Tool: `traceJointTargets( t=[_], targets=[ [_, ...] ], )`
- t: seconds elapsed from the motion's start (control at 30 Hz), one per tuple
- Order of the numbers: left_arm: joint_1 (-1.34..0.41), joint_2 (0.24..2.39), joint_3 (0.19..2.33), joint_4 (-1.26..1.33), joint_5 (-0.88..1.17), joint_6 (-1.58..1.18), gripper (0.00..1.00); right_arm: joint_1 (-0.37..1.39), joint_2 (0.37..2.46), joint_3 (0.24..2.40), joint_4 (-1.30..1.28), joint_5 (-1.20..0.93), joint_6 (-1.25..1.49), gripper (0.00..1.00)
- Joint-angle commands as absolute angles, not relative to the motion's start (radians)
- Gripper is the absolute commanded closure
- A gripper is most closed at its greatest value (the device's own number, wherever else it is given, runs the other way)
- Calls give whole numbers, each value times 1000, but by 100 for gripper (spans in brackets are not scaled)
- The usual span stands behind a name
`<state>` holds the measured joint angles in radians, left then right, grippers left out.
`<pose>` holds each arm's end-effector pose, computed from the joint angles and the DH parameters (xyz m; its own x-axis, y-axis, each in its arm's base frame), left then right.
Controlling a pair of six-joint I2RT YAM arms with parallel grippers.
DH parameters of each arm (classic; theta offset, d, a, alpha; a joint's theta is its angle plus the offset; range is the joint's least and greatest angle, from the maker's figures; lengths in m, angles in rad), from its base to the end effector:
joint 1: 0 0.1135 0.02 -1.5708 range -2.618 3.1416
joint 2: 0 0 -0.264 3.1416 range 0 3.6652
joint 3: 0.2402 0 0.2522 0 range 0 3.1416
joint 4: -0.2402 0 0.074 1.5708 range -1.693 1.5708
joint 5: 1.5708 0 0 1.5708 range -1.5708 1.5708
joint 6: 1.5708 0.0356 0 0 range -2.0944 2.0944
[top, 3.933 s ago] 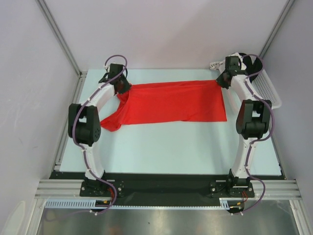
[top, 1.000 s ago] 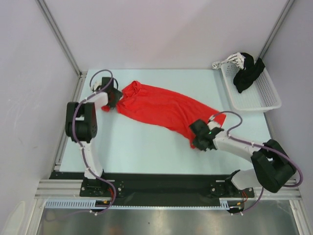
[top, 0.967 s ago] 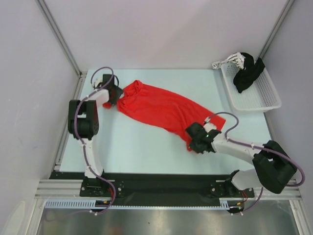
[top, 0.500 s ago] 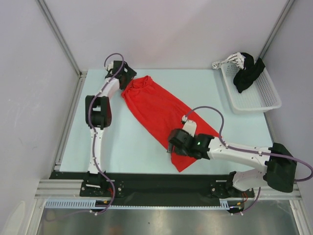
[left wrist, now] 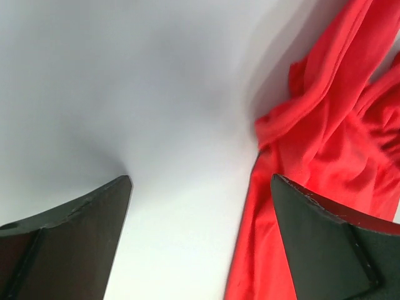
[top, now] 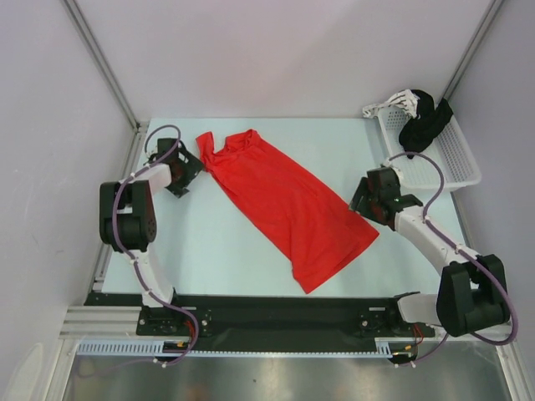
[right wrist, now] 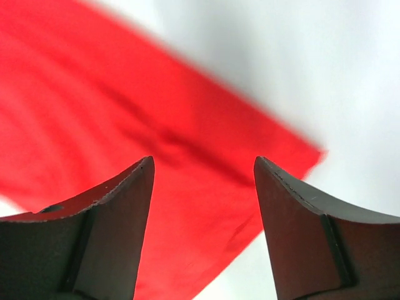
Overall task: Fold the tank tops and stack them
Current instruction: Fold the tank top
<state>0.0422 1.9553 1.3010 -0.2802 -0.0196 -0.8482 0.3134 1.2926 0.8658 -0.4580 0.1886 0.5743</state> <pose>0.4146 0.0182 0.1686 -0.4911 -0.7713 -0.4048 -0.6383 0.6348 -0.4353 0.2535 0.0751 0.2362 -0.7211 0.3272 -0.6106 0.2405 0.9448 0.2223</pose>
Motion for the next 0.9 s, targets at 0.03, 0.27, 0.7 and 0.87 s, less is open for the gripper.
traceJointTargets(
  t=[0.03, 0.27, 0.7, 0.87],
  targets=[
    [11, 1846, 1169, -149, 52, -796, 0, 174, 1301, 789, -353, 127, 509, 29],
    [-52, 1905, 1188, -69, 138, -790, 16, 124, 1403, 785, -356, 135, 523, 31],
    [-83, 2273, 1638, -210, 108, -804, 54, 146, 1352, 651, -363, 98, 567, 78],
    [-103, 2400, 1912, -296, 118, -801, 91, 244, 1247, 635, -465, 91, 609, 100]
  ],
)
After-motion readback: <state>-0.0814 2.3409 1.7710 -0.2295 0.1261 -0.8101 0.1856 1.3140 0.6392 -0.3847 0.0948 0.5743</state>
